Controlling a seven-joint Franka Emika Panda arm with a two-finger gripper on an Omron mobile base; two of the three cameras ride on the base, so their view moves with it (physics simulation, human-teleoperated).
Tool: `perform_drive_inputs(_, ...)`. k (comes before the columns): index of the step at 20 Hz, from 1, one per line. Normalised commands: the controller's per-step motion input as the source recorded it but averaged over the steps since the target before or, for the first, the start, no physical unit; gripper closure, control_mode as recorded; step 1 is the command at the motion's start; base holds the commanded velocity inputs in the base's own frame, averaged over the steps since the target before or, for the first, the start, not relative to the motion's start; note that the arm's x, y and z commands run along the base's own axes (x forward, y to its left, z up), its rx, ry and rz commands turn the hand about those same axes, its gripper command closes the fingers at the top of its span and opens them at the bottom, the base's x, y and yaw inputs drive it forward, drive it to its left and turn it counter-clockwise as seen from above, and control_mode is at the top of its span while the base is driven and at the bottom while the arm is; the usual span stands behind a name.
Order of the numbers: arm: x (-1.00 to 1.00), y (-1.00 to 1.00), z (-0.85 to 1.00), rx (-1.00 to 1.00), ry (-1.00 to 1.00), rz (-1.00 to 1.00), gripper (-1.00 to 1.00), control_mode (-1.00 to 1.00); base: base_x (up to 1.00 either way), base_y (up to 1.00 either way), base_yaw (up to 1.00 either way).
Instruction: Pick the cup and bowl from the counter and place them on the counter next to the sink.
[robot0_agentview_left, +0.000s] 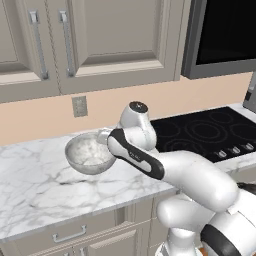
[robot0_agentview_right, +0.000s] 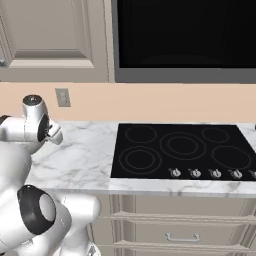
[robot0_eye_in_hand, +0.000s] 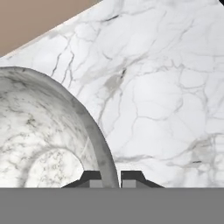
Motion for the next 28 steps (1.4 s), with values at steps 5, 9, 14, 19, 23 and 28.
perform_drive_inputs(5, -0.17, -0.30, 0.63, -0.04, 0.04, 0.06, 1.00, -1.00, 0.00, 0.00, 0.00)
perform_drive_inputs(9, -0.34, -0.33, 0.23, -0.03, 0.00, 0.06, 1.00, -1.00, 0.00, 0.00, 0.00)
perform_drive_inputs(14, -0.36, -0.39, 0.01, -0.01, 0.00, 0.03, 1.00, -1.00, 0.00, 0.00, 0.00)
perform_drive_inputs(19, -0.39, -0.40, 0.00, 0.00, 0.00, 0.02, 1.00, -1.00, 0.00, 0.00, 0.00)
perform_drive_inputs(23, -0.44, -0.48, 0.00, 0.00, 0.00, 0.00, 1.00, -1.00, 0.00, 0.00, 0.00)
perform_drive_inputs(28, -0.44, -0.58, 0.00, 0.00, 0.00, 0.00, 1.00, -1.00, 0.00, 0.00, 0.00)
